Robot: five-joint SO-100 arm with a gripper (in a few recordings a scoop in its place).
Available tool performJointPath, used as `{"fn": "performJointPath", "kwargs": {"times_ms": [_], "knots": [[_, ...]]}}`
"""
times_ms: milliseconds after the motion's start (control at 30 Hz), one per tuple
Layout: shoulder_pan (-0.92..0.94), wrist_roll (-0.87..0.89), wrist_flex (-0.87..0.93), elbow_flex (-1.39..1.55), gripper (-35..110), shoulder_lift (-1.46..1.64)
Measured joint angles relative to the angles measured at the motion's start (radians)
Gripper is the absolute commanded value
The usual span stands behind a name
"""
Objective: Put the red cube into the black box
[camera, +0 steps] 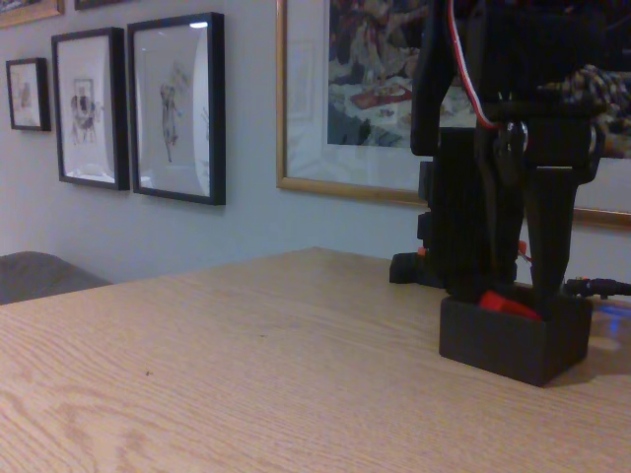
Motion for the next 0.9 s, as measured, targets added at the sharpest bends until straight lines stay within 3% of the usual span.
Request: {"fn": "performJointPath", "kwargs": {"times_ms": [233,433,700,900], "knots": [[-0.166,0.025,0.025,-0.063,16,0.109],[-0.479,0.051,-0.035,-0.074,14,0.207],[-0.833,0.077,-0.218,0.222,11,0.382],[-0.899,0.101,-0.245,0.356,3,0.509]]}}
